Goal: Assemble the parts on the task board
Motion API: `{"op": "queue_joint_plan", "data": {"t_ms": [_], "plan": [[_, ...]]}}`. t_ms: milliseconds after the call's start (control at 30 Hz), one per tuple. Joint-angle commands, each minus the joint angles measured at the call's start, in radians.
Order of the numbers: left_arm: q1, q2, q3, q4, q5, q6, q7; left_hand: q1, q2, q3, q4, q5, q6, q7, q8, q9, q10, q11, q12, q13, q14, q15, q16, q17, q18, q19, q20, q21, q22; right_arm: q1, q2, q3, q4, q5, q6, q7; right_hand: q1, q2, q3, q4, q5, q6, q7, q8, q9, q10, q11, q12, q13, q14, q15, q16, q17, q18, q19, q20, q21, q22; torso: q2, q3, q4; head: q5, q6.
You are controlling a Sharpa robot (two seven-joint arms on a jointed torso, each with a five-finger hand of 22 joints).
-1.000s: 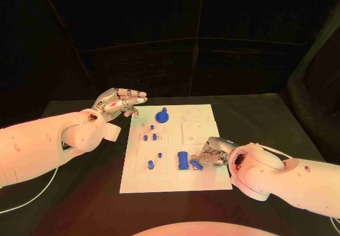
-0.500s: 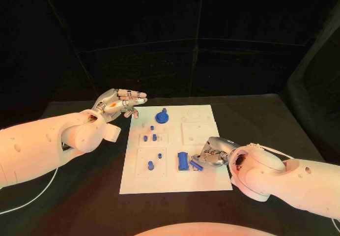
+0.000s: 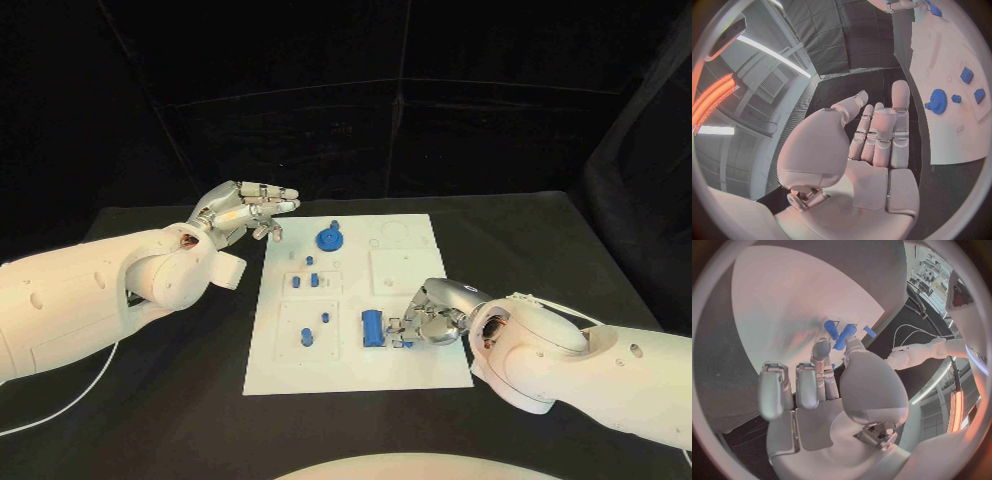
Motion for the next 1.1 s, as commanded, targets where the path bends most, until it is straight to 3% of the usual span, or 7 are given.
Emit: {"op": "queue_joint_plan", "data": {"t_ms": [33, 267, 533, 700, 933, 1100], "plan": [[0.001, 0.002, 0.001, 0.0, 0.003, 0.011, 0.003, 0.004, 0.009, -0.003, -0.001, 0.006, -0.004, 0.0, 0.0, -0.001, -0.005, 0.001, 0.004, -0.001, -0.008, -0.002, 0.0, -0.001, 0.014, -0.005, 0.001, -0.004, -0.001, 0.001, 0.0, 0.0, 0.002, -0.044, 0.061, 0.019, 0.024, -0.002, -0.012, -0.008, -0.011, -0.012, 0.003, -0.007, -0.001, -0.015, 0.003, -0.021, -0.011, 0.053, 0.01, -0.011, 0.007, -0.004, 0.01, 0.009, -0.006, 0.15, 0.0, -0.0007, 0.0007, -0.002, 0.0], [0.001, 0.001, 0.001, 0.0, 0.003, 0.011, 0.003, 0.004, 0.009, -0.003, -0.001, 0.006, -0.004, 0.0, 0.0, -0.001, -0.005, 0.001, 0.004, -0.001, -0.008, -0.002, 0.0, -0.001, 0.014, -0.005, 0.001, -0.004, -0.001, 0.001, 0.005, 0.0, -0.003, -0.079, 0.095, 0.005, 0.045, 0.001, -0.019, -0.015, -0.016, -0.014, 0.004, -0.008, -0.001, -0.02, 0.004, -0.031, -0.017, 0.053, 0.011, -0.016, 0.003, -0.003, 0.009, 0.011, -0.008, 0.148, 0.001, -0.0012, 0.0022, -0.002, -0.002], [0.001, 0.0, 0.001, 0.002, 0.003, 0.01, 0.003, 0.004, 0.009, -0.003, -0.001, 0.006, -0.004, 0.0, 0.0, -0.001, -0.005, 0.001, 0.004, -0.001, -0.008, -0.002, 0.0, -0.001, 0.014, -0.005, 0.001, -0.004, -0.001, 0.001, 0.01, 0.0, -0.011, -0.112, 0.116, -0.007, 0.075, 0.023, -0.02, -0.025, -0.002, -0.007, 0.002, -0.004, 0.003, -0.019, 0.002, -0.024, -0.014, 0.055, 0.01, -0.016, 0.004, -0.004, 0.011, 0.011, -0.007, 0.15, 0.0, -0.0013, 0.0007, 0.0, -0.004], [0.001, 0.0, 0.001, 0.002, 0.003, 0.01, 0.003, 0.004, 0.009, -0.003, -0.001, 0.006, -0.004, 0.0, 0.0, -0.001, -0.005, 0.001, 0.004, -0.001, -0.008, -0.002, 0.0, -0.001, 0.014, -0.005, 0.001, -0.004, -0.001, 0.001, 0.016, 0.0, -0.012, -0.118, 0.107, -0.009, 0.109, 0.06, -0.007, -0.037, -0.001, 0.011, -0.005, 0.006, 0.008, -0.01, -0.004, -0.01, -0.007, 0.058, 0.005, -0.009, 0.013, -0.007, 0.02, 0.008, 0.001, 0.16, 0.0, -0.0005, 0.0012, 0.0, -0.003], [0.001, -0.001, 0.001, 0.002, 0.003, 0.009, 0.003, 0.004, 0.009, -0.003, -0.001, 0.006, -0.004, 0.0, 0.0, -0.001, -0.005, 0.001, 0.004, -0.001, -0.008, -0.002, 0.0, -0.001, 0.014, -0.005, 0.001, -0.004, -0.001, 0.001, 0.019, 0.0, -0.012, -0.112, 0.092, -0.007, 0.187, 0.119, 0.053, -0.07, -0.077, 0.028, -0.02, 0.015, 0.013, 0.008, -0.018, 0.024, 0.012, 0.064, -0.007, 0.009, 0.038, -0.011, 0.034, -0.004, 0.015, 0.177, 0.0, -0.0004, 0.0006, 0.0, -0.004], [0.001, -0.001, 0.001, 0.002, 0.003, 0.008, 0.003, 0.004, 0.009, -0.003, -0.001, 0.006, -0.004, 0.0, 0.0, -0.001, -0.005, 0.001, 0.004, -0.001, -0.008, -0.002, 0.0, -0.001, 0.014, -0.005, 0.001, -0.004, -0.001, 0.001, 0.018, 0.0, -0.01, -0.095, 0.078, -0.002, 0.222, 0.148, 0.105, -0.087, -0.081, 0.039, -0.029, 0.019, 0.015, 0.028, -0.026, 0.059, 0.032, 0.071, -0.013, 0.035, 0.071, -0.016, 0.046, -0.009, 0.028, 0.191, 0.0, -0.0004, 0.0001, 0.0, -0.004]]}}
